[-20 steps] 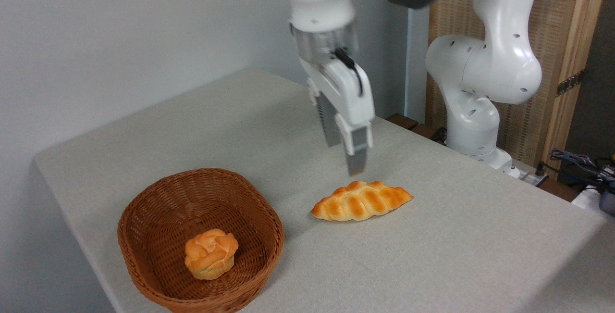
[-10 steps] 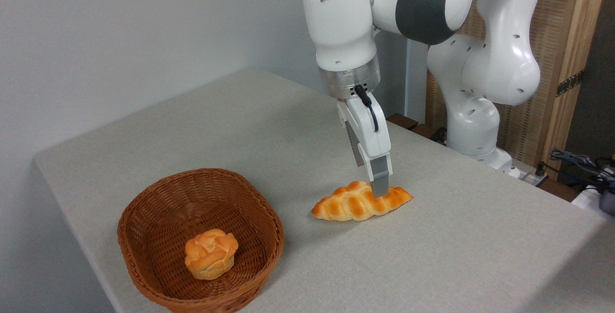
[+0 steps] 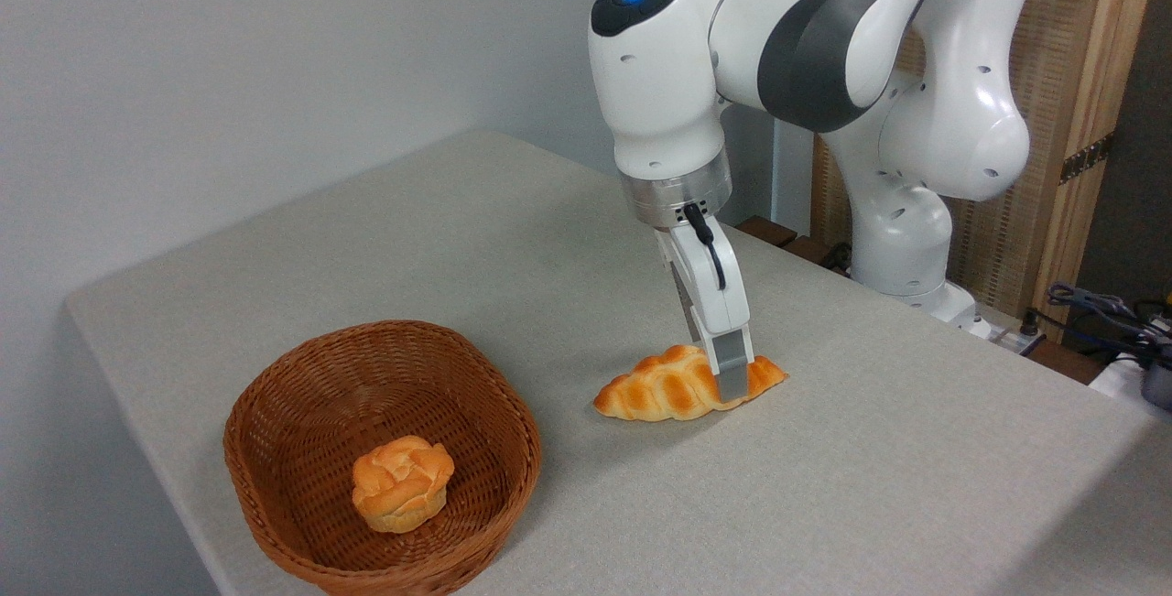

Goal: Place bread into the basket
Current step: 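Lower the gripper onto the braided roll's middle and close it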

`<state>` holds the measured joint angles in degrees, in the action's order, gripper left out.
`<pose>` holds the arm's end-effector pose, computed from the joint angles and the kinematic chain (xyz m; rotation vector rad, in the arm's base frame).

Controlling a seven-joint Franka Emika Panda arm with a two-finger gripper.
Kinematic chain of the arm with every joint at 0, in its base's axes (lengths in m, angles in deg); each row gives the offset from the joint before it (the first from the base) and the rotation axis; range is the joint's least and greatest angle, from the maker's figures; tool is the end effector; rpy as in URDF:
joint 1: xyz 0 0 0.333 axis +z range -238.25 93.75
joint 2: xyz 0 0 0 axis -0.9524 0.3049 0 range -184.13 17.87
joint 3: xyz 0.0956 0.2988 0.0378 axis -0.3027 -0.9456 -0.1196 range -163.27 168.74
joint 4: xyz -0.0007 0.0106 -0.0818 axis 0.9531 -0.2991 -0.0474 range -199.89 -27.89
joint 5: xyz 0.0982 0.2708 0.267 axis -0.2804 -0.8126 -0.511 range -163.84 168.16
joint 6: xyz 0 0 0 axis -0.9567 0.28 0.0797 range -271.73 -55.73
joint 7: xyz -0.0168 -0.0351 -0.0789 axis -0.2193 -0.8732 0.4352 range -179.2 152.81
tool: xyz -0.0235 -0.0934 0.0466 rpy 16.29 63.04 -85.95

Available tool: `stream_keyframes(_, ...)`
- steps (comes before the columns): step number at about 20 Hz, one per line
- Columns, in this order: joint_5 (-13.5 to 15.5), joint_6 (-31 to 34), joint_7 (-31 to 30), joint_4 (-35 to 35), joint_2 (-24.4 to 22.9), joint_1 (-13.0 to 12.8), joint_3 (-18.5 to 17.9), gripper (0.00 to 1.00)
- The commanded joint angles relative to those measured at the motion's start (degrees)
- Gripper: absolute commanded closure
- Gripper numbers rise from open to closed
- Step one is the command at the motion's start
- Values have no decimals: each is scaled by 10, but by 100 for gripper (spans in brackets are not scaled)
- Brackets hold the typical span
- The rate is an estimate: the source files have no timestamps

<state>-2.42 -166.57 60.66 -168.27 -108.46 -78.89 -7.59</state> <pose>0.3845 0.0304 0.4169 2.4290 -1.8114 -0.1934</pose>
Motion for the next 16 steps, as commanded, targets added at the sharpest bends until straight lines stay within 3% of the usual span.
stream_keyframes(1, -10, -42, 6, -23, -5, -16, -11, 0)
stream_keyframes(7, -9, -77, 2, -27, 0, -24, -11, 1)
stream_keyframes(10, -8, -84, 2, -27, 0, -27, -11, 34)
stream_keyframes(12, -8, -88, 3, -27, 0, -29, -11, 51)
stream_keyframes(14, -8, -87, 6, -27, 0, -29, -11, 60)
stream_keyframes(16, -8, -87, 7, -27, 0, -29, -11, 61)
